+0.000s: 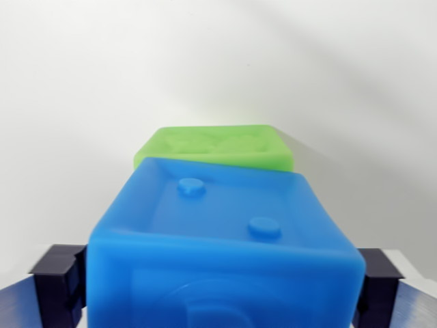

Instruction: Stack cube

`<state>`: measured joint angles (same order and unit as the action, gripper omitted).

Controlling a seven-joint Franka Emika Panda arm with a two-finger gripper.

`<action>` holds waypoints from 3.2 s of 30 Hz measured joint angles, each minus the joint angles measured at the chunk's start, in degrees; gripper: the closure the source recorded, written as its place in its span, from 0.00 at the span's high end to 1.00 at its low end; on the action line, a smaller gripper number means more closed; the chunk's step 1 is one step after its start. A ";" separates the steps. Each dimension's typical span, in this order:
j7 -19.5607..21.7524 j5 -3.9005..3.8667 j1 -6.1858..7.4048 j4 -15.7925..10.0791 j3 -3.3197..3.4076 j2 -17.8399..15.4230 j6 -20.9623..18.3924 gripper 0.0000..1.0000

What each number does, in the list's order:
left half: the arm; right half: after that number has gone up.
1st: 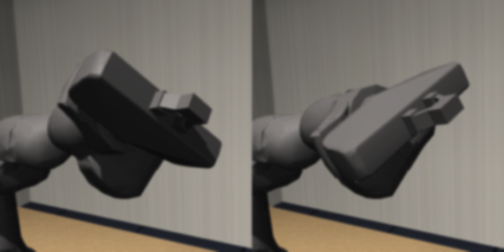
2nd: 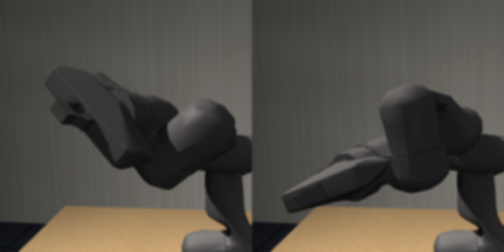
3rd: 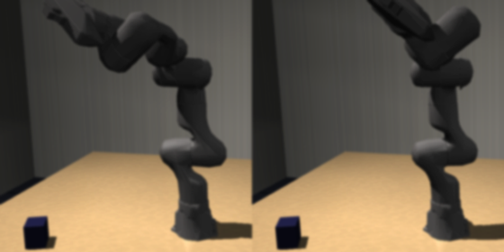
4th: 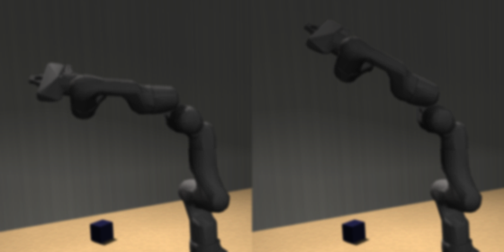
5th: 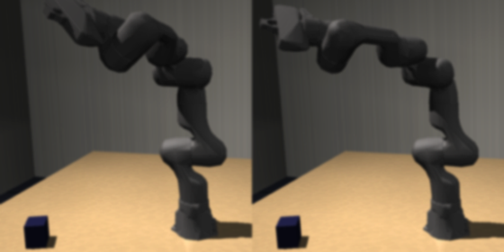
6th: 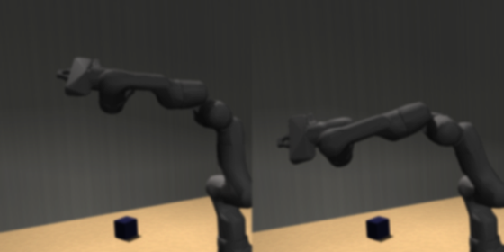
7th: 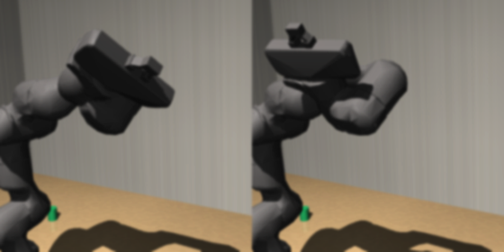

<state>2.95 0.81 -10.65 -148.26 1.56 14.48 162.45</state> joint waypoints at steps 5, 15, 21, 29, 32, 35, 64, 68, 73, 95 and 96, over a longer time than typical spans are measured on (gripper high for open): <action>0.00 0.00 0.00 0.00 0.00 0.00 0.00 1.00; 0.00 0.00 0.00 0.00 0.00 0.00 0.00 1.00; 0.00 0.00 0.00 -0.01 0.00 -0.10 -0.13 1.00; 0.03 -0.04 0.01 -0.26 0.02 -2.12 -1.71 1.00; 0.06 -0.08 0.04 -0.37 0.06 -3.29 -2.78 1.00; 0.10 -0.14 0.06 -0.46 0.09 -4.42 -3.78 1.00; 0.59 -0.92 0.04 0.44 0.16 -20.77 -20.84 1.00; 0.64 -0.97 0.02 1.22 0.16 -22.88 -23.66 1.00; 0.69 -1.02 0.02 2.32 0.16 -25.33 -27.21 1.00; 0.78 -1.10 0.02 9.13 0.14 -32.62 -41.28 1.00; 0.78 -1.10 0.02 9.44 0.14 -32.80 -41.78 1.00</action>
<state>3.73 -0.28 -10.63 -138.83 1.70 -18.32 120.67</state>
